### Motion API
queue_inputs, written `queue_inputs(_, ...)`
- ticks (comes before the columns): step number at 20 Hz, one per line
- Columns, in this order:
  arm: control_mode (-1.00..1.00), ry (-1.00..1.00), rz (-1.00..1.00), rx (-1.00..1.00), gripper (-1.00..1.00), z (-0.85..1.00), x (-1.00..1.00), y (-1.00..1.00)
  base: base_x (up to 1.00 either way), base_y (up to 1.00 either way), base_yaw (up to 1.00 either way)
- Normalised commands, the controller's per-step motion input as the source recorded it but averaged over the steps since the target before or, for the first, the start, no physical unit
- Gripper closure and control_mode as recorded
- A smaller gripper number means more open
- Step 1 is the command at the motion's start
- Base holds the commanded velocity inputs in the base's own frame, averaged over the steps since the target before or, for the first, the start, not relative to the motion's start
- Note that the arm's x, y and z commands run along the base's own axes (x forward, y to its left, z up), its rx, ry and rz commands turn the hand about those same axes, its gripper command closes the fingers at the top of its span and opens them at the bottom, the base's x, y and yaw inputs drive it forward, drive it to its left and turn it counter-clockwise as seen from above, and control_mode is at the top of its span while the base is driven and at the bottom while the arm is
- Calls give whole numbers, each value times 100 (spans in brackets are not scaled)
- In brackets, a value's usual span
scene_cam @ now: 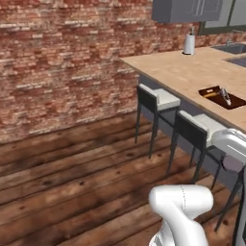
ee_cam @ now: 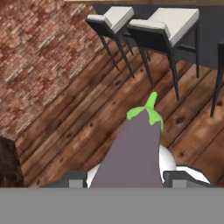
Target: Gather the carrot and eggplant from the fridge and place them on a tray on the dining counter. Then gather the fishs from the fridge and place them on the other tray.
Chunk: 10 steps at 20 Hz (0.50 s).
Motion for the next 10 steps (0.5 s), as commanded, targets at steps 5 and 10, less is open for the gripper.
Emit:
queue_inputs(5, 100, 0, 0, 0, 100, 0, 0, 0, 73, 56, -46)
queue_inputs(10, 100, 0, 0, 0, 100, 0, 0, 0, 68, 55, -48)
